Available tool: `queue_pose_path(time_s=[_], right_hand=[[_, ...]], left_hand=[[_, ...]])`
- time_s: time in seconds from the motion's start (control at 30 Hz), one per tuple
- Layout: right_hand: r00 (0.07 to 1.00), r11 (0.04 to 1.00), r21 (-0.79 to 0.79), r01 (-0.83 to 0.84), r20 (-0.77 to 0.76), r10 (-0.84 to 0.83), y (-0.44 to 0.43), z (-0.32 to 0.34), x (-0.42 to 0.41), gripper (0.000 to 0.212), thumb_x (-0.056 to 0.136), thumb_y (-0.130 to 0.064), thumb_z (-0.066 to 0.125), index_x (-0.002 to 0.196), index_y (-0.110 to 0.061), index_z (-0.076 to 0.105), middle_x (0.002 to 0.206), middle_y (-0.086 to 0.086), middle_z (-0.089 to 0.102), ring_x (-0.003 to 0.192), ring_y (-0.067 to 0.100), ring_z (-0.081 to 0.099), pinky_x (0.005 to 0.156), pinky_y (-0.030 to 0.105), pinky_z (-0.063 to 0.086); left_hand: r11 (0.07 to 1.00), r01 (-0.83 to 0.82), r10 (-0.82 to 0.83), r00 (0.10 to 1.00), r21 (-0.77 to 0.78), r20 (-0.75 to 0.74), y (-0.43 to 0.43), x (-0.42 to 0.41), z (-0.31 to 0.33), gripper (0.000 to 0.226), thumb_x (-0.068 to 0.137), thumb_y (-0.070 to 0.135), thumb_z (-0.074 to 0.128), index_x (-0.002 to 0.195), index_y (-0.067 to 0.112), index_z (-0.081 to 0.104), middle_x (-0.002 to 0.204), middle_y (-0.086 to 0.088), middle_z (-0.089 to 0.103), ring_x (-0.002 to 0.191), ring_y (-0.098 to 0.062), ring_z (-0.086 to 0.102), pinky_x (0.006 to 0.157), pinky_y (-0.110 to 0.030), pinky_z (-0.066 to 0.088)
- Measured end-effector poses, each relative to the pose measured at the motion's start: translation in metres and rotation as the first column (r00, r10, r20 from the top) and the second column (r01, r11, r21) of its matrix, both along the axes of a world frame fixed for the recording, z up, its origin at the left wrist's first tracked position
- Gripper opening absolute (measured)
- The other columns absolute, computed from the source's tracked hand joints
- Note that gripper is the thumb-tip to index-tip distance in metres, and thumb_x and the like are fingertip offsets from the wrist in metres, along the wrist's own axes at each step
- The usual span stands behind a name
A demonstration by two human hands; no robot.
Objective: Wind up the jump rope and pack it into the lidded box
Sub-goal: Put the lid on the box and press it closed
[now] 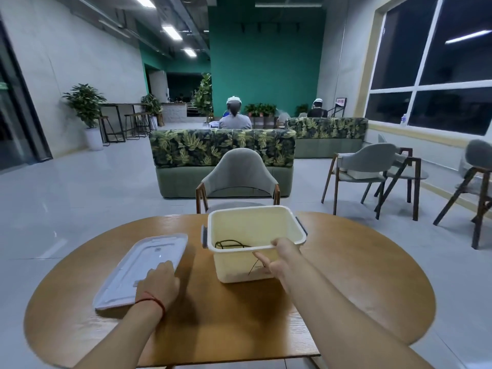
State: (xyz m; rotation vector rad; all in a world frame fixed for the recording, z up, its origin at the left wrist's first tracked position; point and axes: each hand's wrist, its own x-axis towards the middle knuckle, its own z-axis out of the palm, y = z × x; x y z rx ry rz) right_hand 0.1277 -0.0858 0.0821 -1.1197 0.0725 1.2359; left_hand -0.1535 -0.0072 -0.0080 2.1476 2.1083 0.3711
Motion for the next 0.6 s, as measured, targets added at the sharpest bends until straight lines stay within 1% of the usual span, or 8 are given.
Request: queue_pose_path(time_s=[0.07, 0.17, 0.23, 0.33, 0.4, 0.5, 0.57, 0.6], right_hand=[[1.0, 1.0, -0.004, -0.02, 0.019, 0.02, -0.006, -0.001, -0.002, 0.054, 0.106, -0.003, 0.063, 0.156, -0.008, 0.045, 0.174, 0.018, 0.02, 0.153, 0.064, 0.029, 0.089, 0.059, 0.067], [0.992, 0.999, -0.045, -0.02, 0.123, 0.026, -0.015, 0.001, -0.003, 0.06, 0.101, -0.006, 0.068, 0.155, -0.01, 0.043, 0.162, 0.014, 0.035, 0.142, 0.058, 0.042, 0.077, 0.068, 0.066], [0.962, 0.993, -0.108, 0.054, 0.271, -0.023, -0.019, 0.003, 0.003, 0.071, 0.091, -0.014, 0.073, 0.153, -0.011, 0.039, 0.15, 0.013, 0.043, 0.129, 0.051, 0.05, 0.091, 0.07, 0.063], [0.819, 0.988, -0.095, 0.124, 0.572, -0.048, -0.024, 0.014, 0.015, 0.081, 0.091, -0.021, 0.073, 0.162, -0.018, 0.035, 0.159, 0.014, 0.045, 0.134, 0.043, 0.053, 0.105, 0.055, 0.054], [0.669, 0.998, 0.049, 0.042, 0.741, -0.064, -0.029, 0.029, 0.022, 0.075, 0.098, -0.018, 0.067, 0.165, -0.025, 0.037, 0.167, 0.008, 0.044, 0.145, 0.036, 0.048, 0.106, 0.045, 0.047], [0.478, 0.953, 0.199, -0.228, 0.876, -0.068, -0.03, 0.056, 0.042, 0.074, 0.099, -0.009, 0.068, 0.165, -0.027, 0.04, 0.168, -0.002, 0.046, 0.151, 0.019, 0.042, 0.115, 0.039, 0.039], [0.449, 0.904, 0.215, -0.37, 0.893, -0.029, -0.029, 0.072, 0.058, 0.083, 0.097, -0.005, 0.073, 0.168, -0.027, 0.036, 0.159, -0.007, 0.047, 0.145, 0.012, 0.041, 0.113, 0.036, 0.039], [0.48, 0.883, 0.238, -0.405, 0.877, -0.017, -0.03, 0.08, 0.065, 0.081, 0.097, -0.004, 0.073, 0.167, -0.024, 0.036, 0.156, -0.006, 0.05, 0.142, 0.014, 0.046, 0.108, 0.033, 0.044]], left_hand=[[0.988, -0.042, 0.027, 0.994, 0.146, 0.107, -0.002, 0.0, 0.019, 0.024, 0.101, 0.018, 0.053, 0.123, 0.01, 0.058, 0.122, -0.015, 0.07, 0.111, -0.039, 0.063, 0.089, -0.049, 0.053], [0.909, -0.098, 0.0, 0.972, 0.405, 0.234, -0.011, -0.002, 0.059, 0.015, 0.1, 0.013, 0.063, 0.111, 0.004, 0.06, 0.092, -0.015, 0.066, 0.075, -0.035, 0.056, 0.063, -0.042, 0.044], [0.84, -0.097, -0.053, 0.965, 0.534, 0.258, -0.018, -0.003, 0.088, 0.014, 0.097, 0.01, 0.069, 0.105, 0.005, 0.059, 0.078, -0.014, 0.065, 0.061, -0.034, 0.05, 0.057, -0.038, 0.041], [0.758, 0.022, -0.214, 0.953, 0.652, 0.216, -0.032, 0.008, 0.127, 0.017, 0.089, 0.004, 0.073, 0.098, 0.009, 0.06, 0.069, -0.01, 0.064, 0.056, -0.037, 0.054, 0.054, -0.037, 0.044], [0.687, 0.126, -0.321, 0.936, 0.716, 0.142, -0.049, 0.02, 0.151, 0.021, 0.083, 0.003, 0.078, 0.095, 0.011, 0.063, 0.071, -0.009, 0.07, 0.059, -0.043, 0.064, 0.055, -0.037, 0.048], [0.607, 0.186, -0.41, 0.906, 0.773, 0.104, -0.074, 0.034, 0.182, 0.022, 0.078, 0.01, 0.082, 0.092, 0.016, 0.067, 0.071, -0.006, 0.073, 0.061, -0.039, 0.067, 0.057, -0.034, 0.049], [0.594, 0.187, -0.461, 0.876, 0.782, 0.141, -0.085, 0.04, 0.197, 0.023, 0.076, 0.013, 0.083, 0.093, 0.018, 0.069, 0.075, -0.003, 0.073, 0.066, -0.034, 0.067, 0.06, -0.034, 0.053], [0.587, 0.194, -0.495, 0.854, 0.786, 0.159, -0.088, 0.043, 0.203, 0.024, 0.076, 0.012, 0.083, 0.094, 0.018, 0.07, 0.078, -0.002, 0.075, 0.069, -0.032, 0.069, 0.062, -0.035, 0.055]])
